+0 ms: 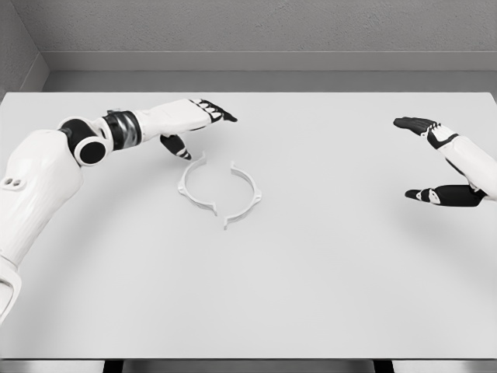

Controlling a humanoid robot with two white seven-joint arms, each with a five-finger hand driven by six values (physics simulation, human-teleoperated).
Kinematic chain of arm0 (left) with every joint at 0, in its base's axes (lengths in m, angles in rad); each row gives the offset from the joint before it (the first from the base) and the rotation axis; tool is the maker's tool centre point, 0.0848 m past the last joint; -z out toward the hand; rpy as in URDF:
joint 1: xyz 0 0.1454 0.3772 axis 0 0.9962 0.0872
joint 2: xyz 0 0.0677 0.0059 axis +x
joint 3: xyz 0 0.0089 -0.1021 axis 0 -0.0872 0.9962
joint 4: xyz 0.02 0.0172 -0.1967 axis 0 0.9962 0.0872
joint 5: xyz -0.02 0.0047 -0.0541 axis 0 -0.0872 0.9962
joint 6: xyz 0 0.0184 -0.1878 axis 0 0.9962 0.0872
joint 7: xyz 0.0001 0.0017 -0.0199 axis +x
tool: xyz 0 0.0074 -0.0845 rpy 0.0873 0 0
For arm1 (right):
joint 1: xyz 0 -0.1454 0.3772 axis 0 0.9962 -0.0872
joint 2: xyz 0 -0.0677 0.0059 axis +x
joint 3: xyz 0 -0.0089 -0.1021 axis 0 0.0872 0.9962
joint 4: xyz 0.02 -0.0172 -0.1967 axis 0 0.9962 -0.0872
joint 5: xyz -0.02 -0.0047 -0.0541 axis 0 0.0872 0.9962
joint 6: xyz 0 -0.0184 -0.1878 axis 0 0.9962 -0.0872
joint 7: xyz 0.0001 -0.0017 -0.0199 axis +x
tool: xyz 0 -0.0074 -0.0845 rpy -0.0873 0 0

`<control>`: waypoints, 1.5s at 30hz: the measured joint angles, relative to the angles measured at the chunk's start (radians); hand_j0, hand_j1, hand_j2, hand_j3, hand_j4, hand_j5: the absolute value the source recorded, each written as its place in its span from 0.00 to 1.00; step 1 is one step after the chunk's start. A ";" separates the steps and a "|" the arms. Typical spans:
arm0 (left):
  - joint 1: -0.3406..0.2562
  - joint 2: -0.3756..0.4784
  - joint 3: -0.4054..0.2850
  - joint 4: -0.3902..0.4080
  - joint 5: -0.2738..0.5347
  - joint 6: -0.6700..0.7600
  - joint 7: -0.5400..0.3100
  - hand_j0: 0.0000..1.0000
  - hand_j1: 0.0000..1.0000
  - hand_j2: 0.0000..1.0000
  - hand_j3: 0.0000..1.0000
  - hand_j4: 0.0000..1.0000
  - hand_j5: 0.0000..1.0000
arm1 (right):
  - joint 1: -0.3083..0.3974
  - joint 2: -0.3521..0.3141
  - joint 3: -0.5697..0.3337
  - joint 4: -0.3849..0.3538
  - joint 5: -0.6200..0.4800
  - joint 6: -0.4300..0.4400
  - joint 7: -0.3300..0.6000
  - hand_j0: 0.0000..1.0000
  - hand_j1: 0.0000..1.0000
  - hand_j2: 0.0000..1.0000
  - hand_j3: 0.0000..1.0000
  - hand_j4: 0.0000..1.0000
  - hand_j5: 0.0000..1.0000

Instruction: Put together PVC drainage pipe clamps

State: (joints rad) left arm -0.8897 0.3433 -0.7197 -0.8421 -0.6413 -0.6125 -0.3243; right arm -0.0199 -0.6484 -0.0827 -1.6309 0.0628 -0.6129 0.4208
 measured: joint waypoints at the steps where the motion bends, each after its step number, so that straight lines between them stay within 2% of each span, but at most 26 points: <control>1: 0.000 0.000 0.002 0.004 0.000 0.000 0.000 1.00 1.00 1.00 1.00 1.00 1.00 | -0.002 0.000 0.000 0.001 0.001 0.000 0.000 1.00 1.00 1.00 1.00 1.00 1.00; 23: -0.003 -0.031 0.019 0.084 0.000 0.000 0.000 1.00 1.00 1.00 1.00 1.00 1.00 | -0.006 0.001 0.008 0.025 0.005 0.000 0.001 1.00 1.00 1.00 1.00 1.00 1.00; 45: 0.005 -0.057 0.015 0.083 0.000 0.000 0.000 1.00 1.00 1.00 1.00 1.00 1.00 | -0.009 0.005 0.012 0.039 0.005 0.000 0.002 1.00 1.00 1.00 1.00 1.00 1.00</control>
State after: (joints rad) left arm -0.8851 0.2867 -0.7042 -0.7596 -0.6408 -0.6124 -0.3243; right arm -0.0291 -0.6434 -0.0705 -1.5918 0.0678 -0.6129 0.4223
